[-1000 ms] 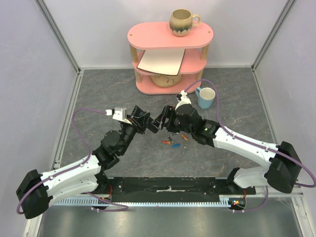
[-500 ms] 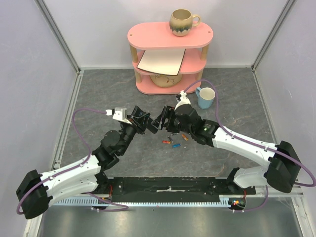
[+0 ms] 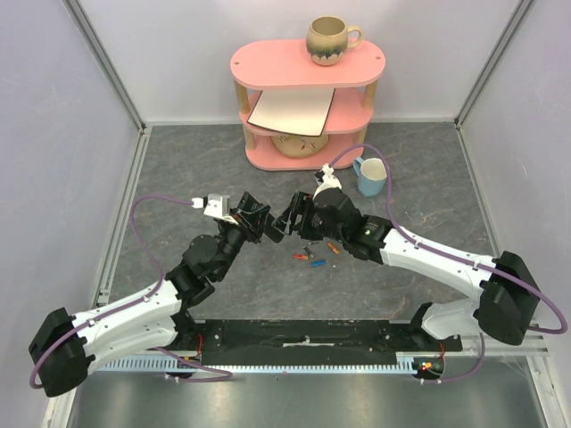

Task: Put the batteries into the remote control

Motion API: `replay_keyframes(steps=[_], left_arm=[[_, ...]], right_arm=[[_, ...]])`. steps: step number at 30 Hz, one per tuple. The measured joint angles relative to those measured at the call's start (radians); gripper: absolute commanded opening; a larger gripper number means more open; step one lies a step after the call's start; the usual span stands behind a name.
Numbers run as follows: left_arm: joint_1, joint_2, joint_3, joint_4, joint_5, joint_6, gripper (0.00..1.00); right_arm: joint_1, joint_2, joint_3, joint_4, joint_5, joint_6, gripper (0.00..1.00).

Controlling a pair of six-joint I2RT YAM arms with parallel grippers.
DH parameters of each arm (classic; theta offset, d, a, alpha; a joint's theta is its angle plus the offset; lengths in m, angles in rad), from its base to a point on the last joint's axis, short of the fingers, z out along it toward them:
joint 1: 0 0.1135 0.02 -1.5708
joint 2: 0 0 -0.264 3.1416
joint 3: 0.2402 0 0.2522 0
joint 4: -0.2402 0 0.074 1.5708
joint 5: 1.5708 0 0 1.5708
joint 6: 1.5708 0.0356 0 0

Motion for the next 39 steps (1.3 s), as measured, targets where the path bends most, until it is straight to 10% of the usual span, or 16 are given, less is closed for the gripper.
replay_keyframes(steps=[39], left_arm=[[-0.007, -0.006, 0.008, 0.01, -0.002, 0.058, 0.02]], right_arm=[[0.0, -0.018, 0.0, -0.007, -0.003, 0.0, 0.77]])
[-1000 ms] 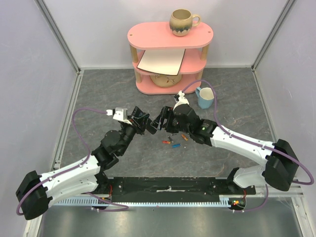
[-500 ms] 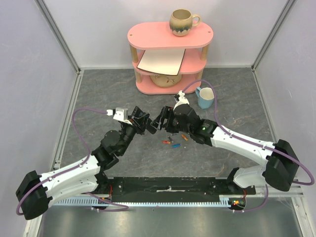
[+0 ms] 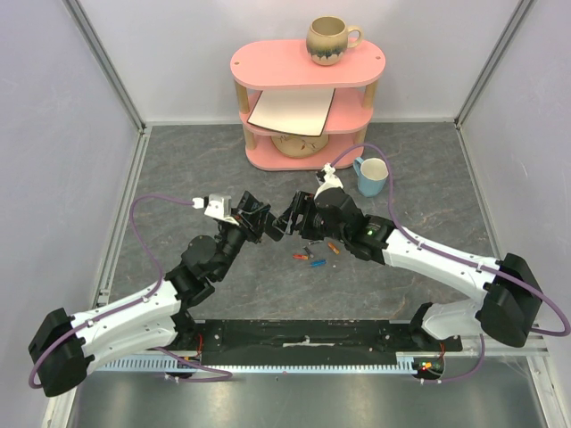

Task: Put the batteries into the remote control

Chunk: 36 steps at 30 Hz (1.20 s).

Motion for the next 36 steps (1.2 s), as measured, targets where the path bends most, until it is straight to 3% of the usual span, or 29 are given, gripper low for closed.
replay_keyframes(steps=[24, 36], left_arm=[[0.0, -0.036, 0.008, 0.034, -0.034, 0.022, 0.02], [0.005, -0.05, 0.032, -0.024, 0.005, -0.077, 0.02]], right_arm=[[0.0, -0.027, -0.008, -0.071, 0.024, -0.012, 0.79], [0.0, -0.132, -0.029, -0.005, -0.01, -0.183, 0.82]])
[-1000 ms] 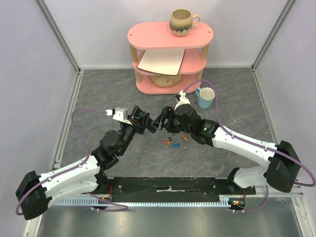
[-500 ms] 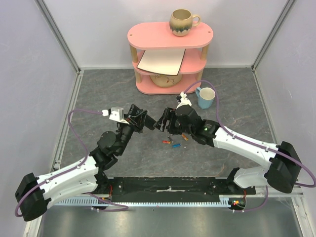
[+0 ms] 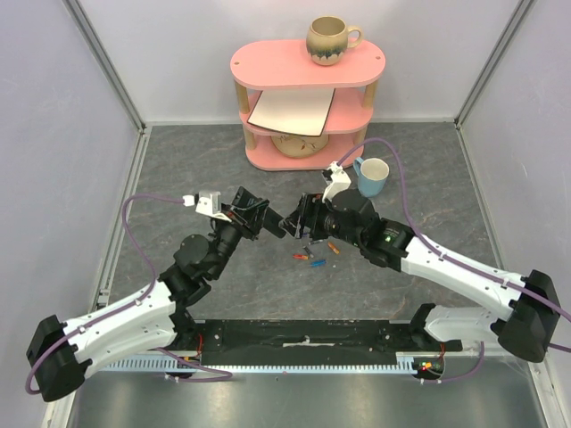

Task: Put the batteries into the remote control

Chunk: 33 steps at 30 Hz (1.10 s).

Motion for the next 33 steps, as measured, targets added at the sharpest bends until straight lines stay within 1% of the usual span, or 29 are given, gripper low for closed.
replay_keyframes(steps=[5, 10, 15, 21, 33], left_arm=[[0.021, -0.002, 0.018, -0.037, 0.06, -0.06, 0.02], [0.029, -0.003, 0.018, -0.032, 0.093, -0.086, 0.02], [0.029, 0.002, 0.018, 0.011, 0.122, -0.085, 0.02], [0.031, 0.026, 0.018, 0.045, 0.123, -0.069, 0.02], [0.035, 0.058, 0.018, 0.071, 0.114, -0.025, 0.02]], right_arm=[[0.0, -0.016, 0.0, -0.011, -0.002, -0.048, 0.82], [0.0, -0.024, 0.0, -0.006, -0.011, -0.039, 0.83], [0.0, -0.029, -0.029, 0.04, -0.017, 0.045, 0.84], [0.0, -0.027, -0.043, 0.061, -0.015, 0.137, 0.84], [0.0, 0.003, -0.043, 0.064, 0.016, 0.233, 0.81]])
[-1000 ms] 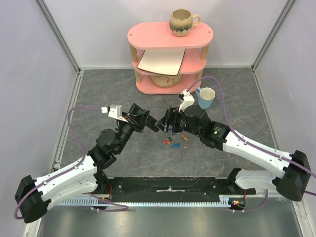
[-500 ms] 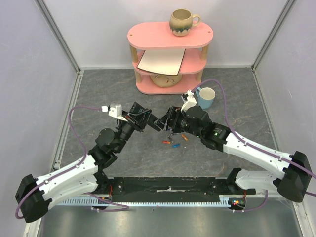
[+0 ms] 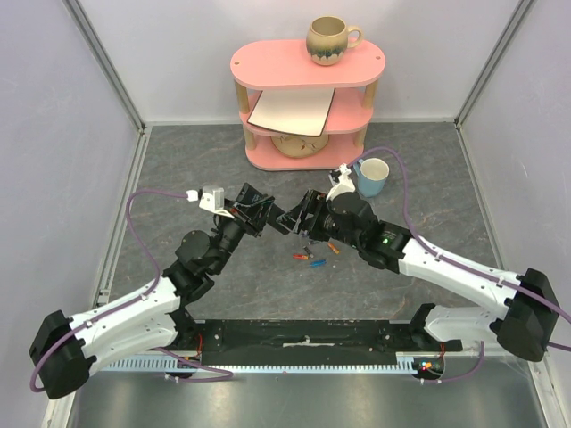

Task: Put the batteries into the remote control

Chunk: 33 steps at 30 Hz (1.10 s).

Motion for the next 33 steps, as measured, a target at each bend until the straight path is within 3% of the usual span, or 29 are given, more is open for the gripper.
replay_keyframes(steps=[10, 27, 33], left_arm=[[0.001, 0.013, -0.007, 0.022, -0.026, 0.035, 0.02], [0.006, 0.016, -0.019, -0.006, -0.07, 0.08, 0.02], [0.006, 0.016, -0.026, -0.008, -0.071, 0.081, 0.02]], right_arm=[[0.001, 0.042, 0.033, -0.018, 0.018, 0.044, 0.75], [0.006, 0.154, 0.143, -0.087, -0.006, 0.053, 0.44], [0.008, 0.17, 0.158, -0.095, -0.016, 0.05, 0.41]])
